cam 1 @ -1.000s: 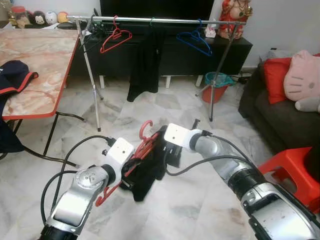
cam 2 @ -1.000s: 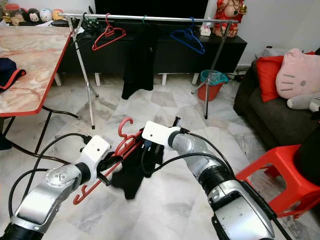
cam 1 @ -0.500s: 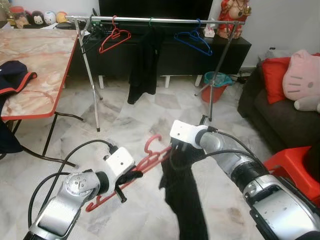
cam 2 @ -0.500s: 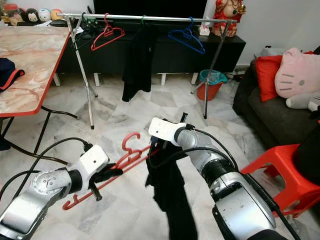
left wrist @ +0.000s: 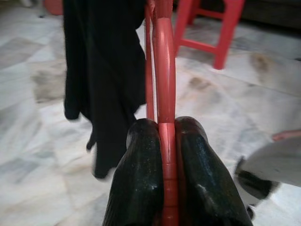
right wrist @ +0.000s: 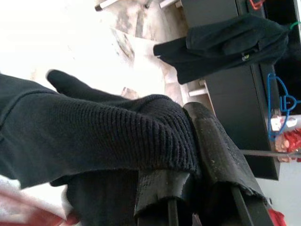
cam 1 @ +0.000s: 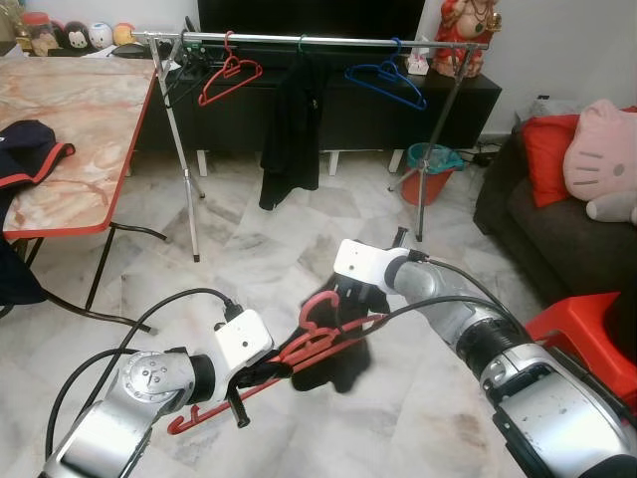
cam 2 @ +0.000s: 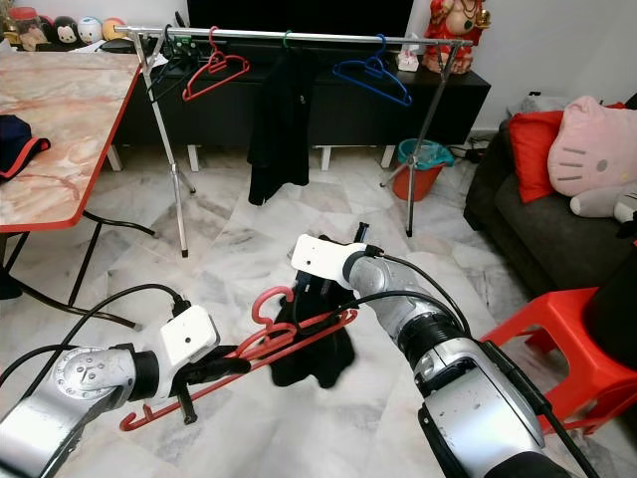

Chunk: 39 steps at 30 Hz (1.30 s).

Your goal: Hang hanger

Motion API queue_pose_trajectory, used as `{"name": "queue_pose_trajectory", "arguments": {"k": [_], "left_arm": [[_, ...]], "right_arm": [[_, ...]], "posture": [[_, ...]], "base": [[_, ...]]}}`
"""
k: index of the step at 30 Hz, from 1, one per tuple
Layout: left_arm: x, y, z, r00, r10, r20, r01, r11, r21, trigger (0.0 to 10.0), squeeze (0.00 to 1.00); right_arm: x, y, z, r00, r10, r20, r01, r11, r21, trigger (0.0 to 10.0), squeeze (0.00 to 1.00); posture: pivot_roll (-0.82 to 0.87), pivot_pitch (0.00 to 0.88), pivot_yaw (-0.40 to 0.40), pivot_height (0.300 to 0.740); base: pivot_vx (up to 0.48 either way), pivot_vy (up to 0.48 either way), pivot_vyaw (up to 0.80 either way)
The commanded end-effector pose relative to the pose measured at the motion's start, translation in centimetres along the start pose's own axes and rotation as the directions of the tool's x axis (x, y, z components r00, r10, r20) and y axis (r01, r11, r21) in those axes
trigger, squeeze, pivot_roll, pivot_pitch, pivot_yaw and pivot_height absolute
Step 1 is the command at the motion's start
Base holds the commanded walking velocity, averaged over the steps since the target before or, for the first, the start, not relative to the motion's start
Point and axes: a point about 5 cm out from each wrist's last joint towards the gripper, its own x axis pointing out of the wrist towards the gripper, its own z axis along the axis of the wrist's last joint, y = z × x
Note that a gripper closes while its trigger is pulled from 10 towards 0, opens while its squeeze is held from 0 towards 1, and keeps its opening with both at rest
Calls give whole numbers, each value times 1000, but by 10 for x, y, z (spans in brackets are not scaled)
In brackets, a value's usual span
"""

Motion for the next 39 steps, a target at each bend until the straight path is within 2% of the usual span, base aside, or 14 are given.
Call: {"name": "queue_pose_trajectory", "arguments": {"k": [1,5,11,16,19,25,29,31,33,36,39], "left_arm": [[4,8,6,997,80,14,-80,996,33,10000,0],[2,13,3,993,114,-35,-112,992,54,10000,0],[-12,5,-5,996,34,-85,-28,997,77,10000,0],[-17,12,-7,990,96,-106,-87,992,89,10000,0],[-15,18,-6,982,162,-96,-154,985,80,10000,0],[-5,17,8,981,192,-2,-192,981,36,10000,0],[-3,20,11,974,227,7,-227,973,37,10000,0],[-1,24,14,960,280,12,-280,960,16,10000,0],[0,25,15,957,290,9,-291,957,9,10000,0],[0,25,10,953,295,-64,-292,955,53,10000,0],[-1,27,4,942,312,-123,-307,950,57,10000,0]], "right_arm": [[0,-10,4,1000,-21,13,21,1000,-1,10000,0],[0,-9,4,1000,-21,12,21,1000,1,10000,0],[1,-5,2,1000,-16,6,16,1000,5,10000,0],[1,-4,2,1000,-14,7,14,1000,7,10000,0],[2,-3,4,1000,-11,12,10,1000,7,10000,0],[3,1,8,1000,7,25,-7,1000,6,10000,0],[3,3,9,999,16,29,-17,1000,6,10000,0],[5,11,14,999,32,39,-33,999,17,10000,0],[6,13,16,999,36,41,-37,999,24,10000,0],[7,19,20,998,45,50,-47,998,46,10000,0],[8,20,21,998,45,49,-47,998,47,10000,0]], "posture": [[125,6,-144,740],[125,6,-144,740],[127,8,-144,740],[128,8,-144,740],[128,8,-144,740],[129,7,-147,740],[129,7,-147,740],[129,7,-147,740],[129,7,-147,740],[129,7,-147,740],[129,5,-147,740]], "base": [[0,0,0],[0,0,0],[0,0,0],[0,0,0],[0,0,0],[0,0,0],[0,0,0],[0,0,0],[0,0,0],[0,0,0],[0,0,0]]}}
